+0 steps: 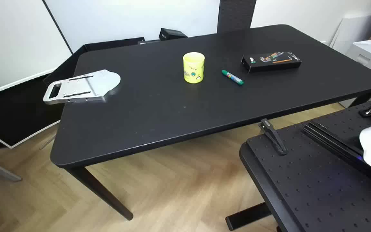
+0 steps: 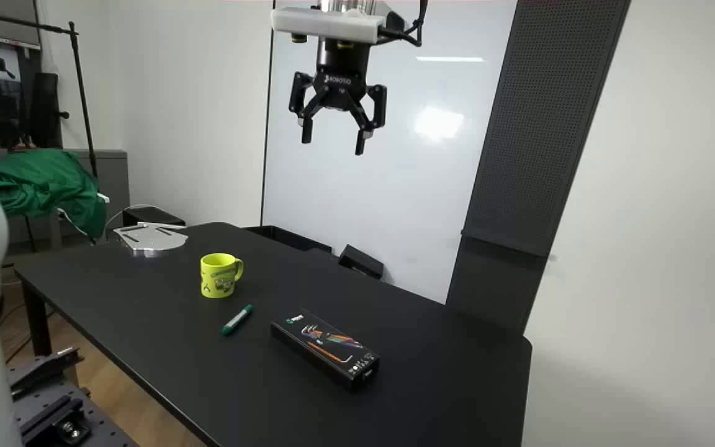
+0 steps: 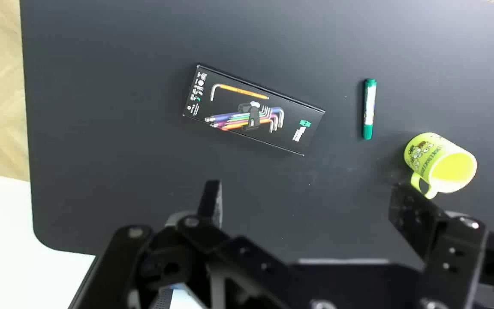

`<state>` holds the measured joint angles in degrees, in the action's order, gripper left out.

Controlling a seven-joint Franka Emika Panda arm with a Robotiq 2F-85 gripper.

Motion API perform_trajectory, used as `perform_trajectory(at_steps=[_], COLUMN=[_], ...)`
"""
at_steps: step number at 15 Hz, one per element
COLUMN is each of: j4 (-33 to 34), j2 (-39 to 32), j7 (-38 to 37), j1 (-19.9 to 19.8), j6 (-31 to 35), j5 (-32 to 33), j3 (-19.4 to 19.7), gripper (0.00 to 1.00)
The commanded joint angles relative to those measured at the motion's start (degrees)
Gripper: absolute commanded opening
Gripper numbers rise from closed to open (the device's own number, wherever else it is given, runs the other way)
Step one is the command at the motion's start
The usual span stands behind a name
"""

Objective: Put the marker inside the mug.

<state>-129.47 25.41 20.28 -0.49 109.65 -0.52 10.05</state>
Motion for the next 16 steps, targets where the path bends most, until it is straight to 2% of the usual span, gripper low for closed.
perform_trajectory(at_steps=[1,12,16], j4=[0.08,0.08,-0.68], j2=[-0.06,-0.05,-0.69], j7=[0.16,0.17,-0.57], j1=[-0.51,-0.51,-0.25], j6=[-0.08,-0.07,1.08], j5=[-0.2,-0.2,-2.2], j3=[-0.44,-0.43,-0.31], gripper=[1.0,1.0,1.0])
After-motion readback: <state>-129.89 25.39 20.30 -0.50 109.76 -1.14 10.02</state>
